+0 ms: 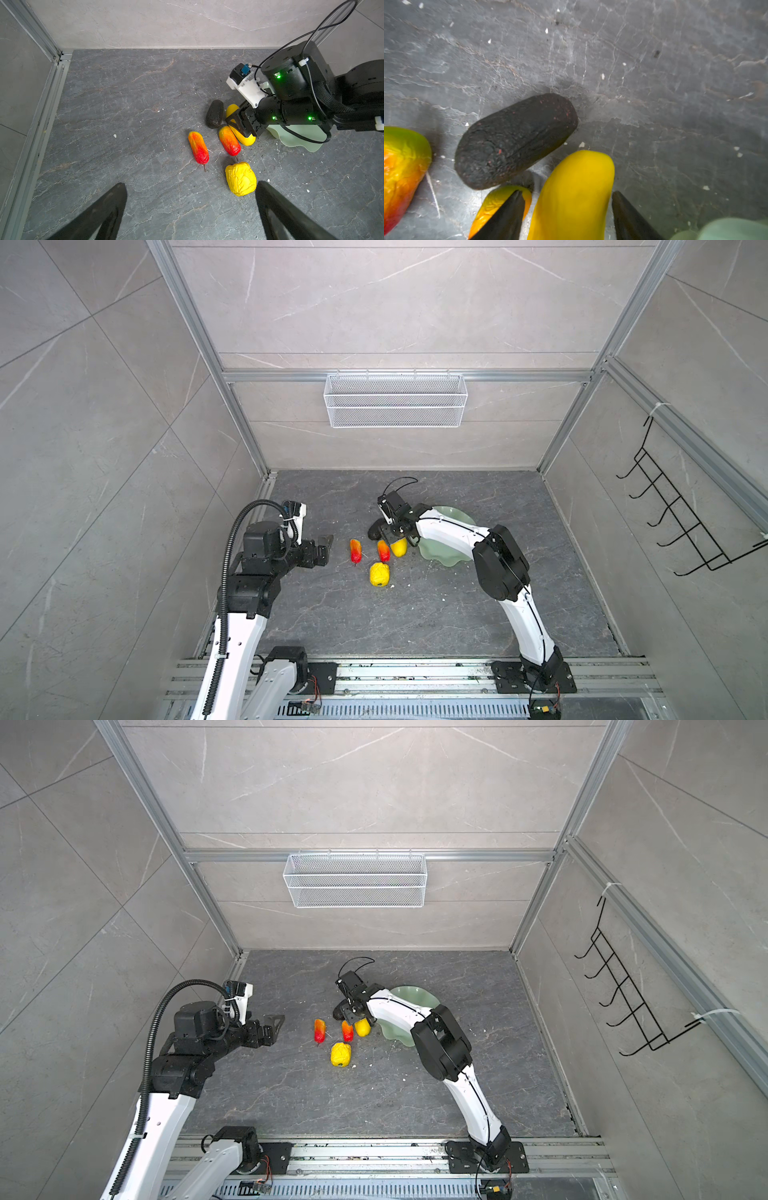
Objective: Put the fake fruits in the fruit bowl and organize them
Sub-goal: 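Reach the right gripper to the yellow banana and close on it, then carry the banana into the green bowl and open the right gripper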
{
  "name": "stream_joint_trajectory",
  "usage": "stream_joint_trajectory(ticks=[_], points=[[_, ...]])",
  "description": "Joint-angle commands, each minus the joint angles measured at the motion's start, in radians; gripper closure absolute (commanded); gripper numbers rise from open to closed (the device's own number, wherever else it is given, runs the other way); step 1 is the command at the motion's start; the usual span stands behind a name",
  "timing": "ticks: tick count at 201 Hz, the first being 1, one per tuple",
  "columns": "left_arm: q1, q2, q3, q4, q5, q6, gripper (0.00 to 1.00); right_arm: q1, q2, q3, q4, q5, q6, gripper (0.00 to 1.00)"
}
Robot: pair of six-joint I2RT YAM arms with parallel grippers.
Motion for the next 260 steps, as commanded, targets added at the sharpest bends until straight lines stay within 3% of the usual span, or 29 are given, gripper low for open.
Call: stream_joint_trajectory(ticks=[1, 43, 68, 77, 127, 175, 220, 260], points=[[0.004, -0.016, 0.004, 0.034, 0.015, 0.015, 0.0, 0.006, 0.031, 0.037, -0.034, 0.006, 0.024, 0.33], [0.005, -0.018, 0.002, 0.035, 0.014, 0.014, 0.0, 0.006, 0.05, 0.051, -0.037, -0.012, 0.032, 0.51], [0.004, -0.019, 0.001, 0.038, 0.013, 0.015, 0.0, 0.007, 0.045, 0.075, -0.068, -0.024, 0.034, 0.76], [0.003, -0.021, -0.003, 0.041, 0.013, 0.017, 0.0, 0.007, 0.032, 0.079, -0.073, -0.028, 0.034, 0.79], [0.004, -0.013, -0.004, 0.04, 0.007, 0.018, 0.0, 0.013, -0.123, 0.065, -0.079, -0.054, 0.017, 0.79], [0.004, -0.011, -0.004, 0.042, 0.005, 0.02, 0.0, -0.007, -0.336, -0.073, -0.035, -0.017, -0.002, 0.78], [0.005, -0.014, -0.006, 0.043, 0.014, 0.02, 0.0, -0.158, -0.495, -0.29, 0.003, 0.025, 0.002, 0.78], [0.005, -0.017, -0.01, 0.049, 0.024, 0.021, 0.0, -0.275, -0.54, -0.447, 0.04, 0.056, -0.021, 0.78]])
